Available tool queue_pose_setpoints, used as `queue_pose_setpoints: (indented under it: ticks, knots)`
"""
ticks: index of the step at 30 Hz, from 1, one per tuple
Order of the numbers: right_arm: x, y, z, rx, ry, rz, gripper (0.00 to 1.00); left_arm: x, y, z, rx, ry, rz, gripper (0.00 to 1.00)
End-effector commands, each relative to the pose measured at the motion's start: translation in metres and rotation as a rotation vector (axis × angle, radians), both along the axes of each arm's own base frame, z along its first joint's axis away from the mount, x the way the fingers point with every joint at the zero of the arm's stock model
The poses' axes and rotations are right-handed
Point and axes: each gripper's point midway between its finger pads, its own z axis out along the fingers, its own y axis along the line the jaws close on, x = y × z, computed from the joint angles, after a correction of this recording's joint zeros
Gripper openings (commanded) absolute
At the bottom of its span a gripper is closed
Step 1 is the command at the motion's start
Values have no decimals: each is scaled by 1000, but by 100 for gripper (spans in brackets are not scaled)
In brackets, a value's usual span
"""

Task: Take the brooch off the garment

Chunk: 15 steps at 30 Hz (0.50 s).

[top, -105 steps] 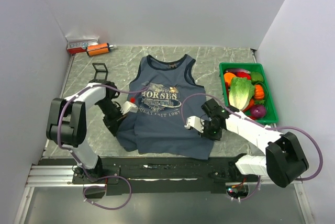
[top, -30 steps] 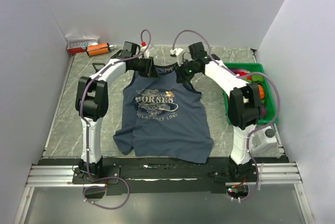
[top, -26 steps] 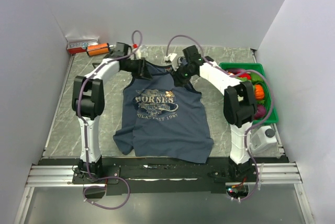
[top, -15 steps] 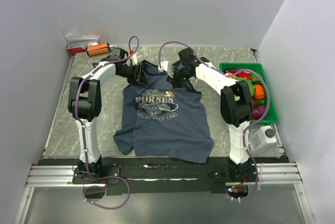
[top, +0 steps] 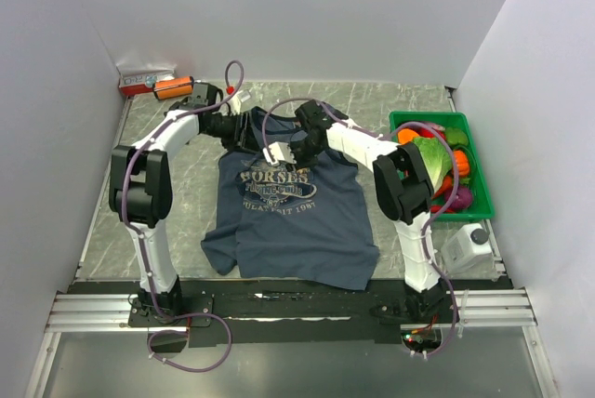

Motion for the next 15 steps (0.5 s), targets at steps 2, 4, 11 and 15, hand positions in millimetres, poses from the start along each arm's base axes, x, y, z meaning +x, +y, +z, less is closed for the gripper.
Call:
queue_pose_setpoints:
  ticks: [2, 4, 11, 15]
  knots:
    - [16, 1, 5, -39, -102, 122, 33, -8, 5, 25, 15, -72, -2, 46]
    - [17, -1, 0, -55, -113, 143, 33, -9, 6, 26, 20, -77, 0, 46]
    - [15, -10, -21, -123, -111, 187, 32, -10, 11, 25, 50, -89, 11, 47]
    - [17, -14, -27, -143, -116, 196, 30, -10, 12, 26, 56, -93, 15, 47]
